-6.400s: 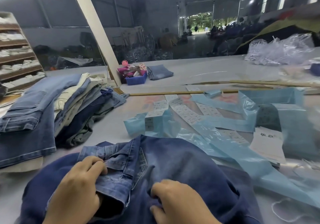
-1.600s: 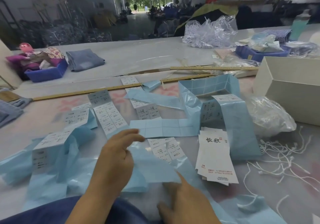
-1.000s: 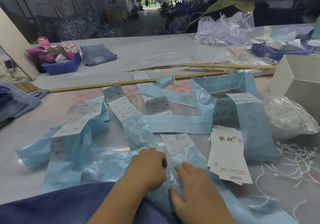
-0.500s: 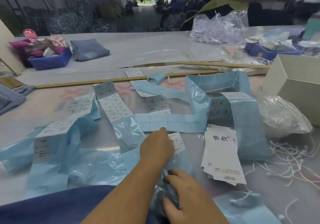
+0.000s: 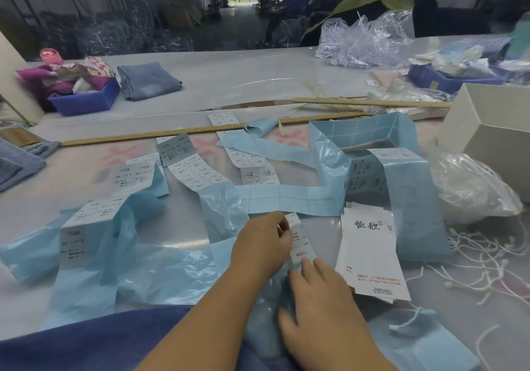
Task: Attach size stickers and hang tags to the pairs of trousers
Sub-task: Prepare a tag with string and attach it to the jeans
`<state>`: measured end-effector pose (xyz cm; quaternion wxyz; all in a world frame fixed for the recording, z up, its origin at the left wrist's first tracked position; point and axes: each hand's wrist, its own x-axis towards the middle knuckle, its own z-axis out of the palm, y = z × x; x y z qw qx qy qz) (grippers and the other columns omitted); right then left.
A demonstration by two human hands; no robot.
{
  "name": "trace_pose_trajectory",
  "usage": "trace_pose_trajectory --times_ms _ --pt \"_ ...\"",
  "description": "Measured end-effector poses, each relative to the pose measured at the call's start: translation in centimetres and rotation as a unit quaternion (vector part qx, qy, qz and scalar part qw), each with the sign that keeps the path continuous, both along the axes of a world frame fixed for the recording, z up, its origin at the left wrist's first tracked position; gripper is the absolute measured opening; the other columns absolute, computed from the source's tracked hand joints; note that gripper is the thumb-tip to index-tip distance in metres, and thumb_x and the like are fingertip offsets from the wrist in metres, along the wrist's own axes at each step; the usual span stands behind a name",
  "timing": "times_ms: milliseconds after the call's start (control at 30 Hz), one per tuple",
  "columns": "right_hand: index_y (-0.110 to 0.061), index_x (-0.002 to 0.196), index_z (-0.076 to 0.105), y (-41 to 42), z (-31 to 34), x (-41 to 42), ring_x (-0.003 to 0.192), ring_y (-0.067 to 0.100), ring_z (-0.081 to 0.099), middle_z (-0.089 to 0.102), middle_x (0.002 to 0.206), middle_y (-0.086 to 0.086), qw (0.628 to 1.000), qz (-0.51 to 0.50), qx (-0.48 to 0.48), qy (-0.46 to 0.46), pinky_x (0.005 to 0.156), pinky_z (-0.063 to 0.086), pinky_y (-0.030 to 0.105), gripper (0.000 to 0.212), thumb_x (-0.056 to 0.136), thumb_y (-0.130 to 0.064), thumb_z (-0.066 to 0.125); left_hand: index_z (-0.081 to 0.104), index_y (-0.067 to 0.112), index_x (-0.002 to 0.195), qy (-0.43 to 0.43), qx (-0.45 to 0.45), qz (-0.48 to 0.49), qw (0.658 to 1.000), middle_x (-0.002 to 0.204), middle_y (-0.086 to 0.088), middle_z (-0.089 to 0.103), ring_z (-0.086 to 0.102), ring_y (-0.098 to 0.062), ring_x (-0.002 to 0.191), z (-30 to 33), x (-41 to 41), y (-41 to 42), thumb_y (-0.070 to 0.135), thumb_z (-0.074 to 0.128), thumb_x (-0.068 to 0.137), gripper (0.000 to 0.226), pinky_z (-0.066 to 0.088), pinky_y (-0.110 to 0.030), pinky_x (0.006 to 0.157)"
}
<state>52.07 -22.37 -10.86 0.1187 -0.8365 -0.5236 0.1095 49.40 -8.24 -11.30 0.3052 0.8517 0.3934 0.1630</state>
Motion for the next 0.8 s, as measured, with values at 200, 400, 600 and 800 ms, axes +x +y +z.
trace_pose_trajectory --times_ms 200,400,600,800 --pt "-0.032 0.152 0.012 0.0 -1.0 -0.4 0.149 0.011 -0.002 -0.007 0.161 -0.008 0.999 -0.010 0.005 0.031 0.117 0.007 0.027 0.066 0.092 -0.045 0.037 0.052 0.028 0.081 -0.021 -0.012 0.000 1.000 0.082 0.004 0.064 0.060 -0.021 0.078 1.2 -0.9 -0.8 0.024 0.051 0.094 0.014 0.053 -0.036 0.070" --pt "-0.022 0.139 0.035 0.1 -1.7 -0.1 0.137 0.018 0.023 0.029 0.137 -0.004 1.000 0.008 0.027 -0.006 0.110 0.023 0.029 0.057 0.089 -0.047 0.041 0.053 0.028 0.078 -0.058 -0.095 0.004 0.994 0.085 0.003 0.065 0.062 -0.019 0.079 1.9 -1.4 -1.1 0.021 0.055 0.095 0.018 0.047 -0.027 0.063" --pt "-0.019 0.139 0.035 0.0 -1.9 0.0 0.143 0.018 0.015 0.026 0.145 -0.004 0.999 0.011 0.037 0.005 0.115 0.020 0.030 0.057 0.089 -0.043 0.041 0.060 0.019 0.075 -0.110 -0.149 0.043 0.982 0.081 0.002 0.067 0.061 -0.011 0.077 2.2 -2.4 -2.0 0.013 0.065 0.090 0.017 0.047 -0.016 0.056" --pt "-0.018 0.125 0.048 -0.1 -1.7 -0.3 0.132 0.022 0.029 0.032 0.135 -0.001 0.998 -0.003 0.062 -0.007 0.107 0.028 0.032 0.042 0.088 -0.039 0.041 0.060 0.017 0.079 -0.133 -0.132 0.059 0.981 0.078 0.001 0.064 0.056 -0.012 0.073 2.6 -2.9 -2.5 0.012 0.059 0.094 0.016 0.043 -0.012 0.056"
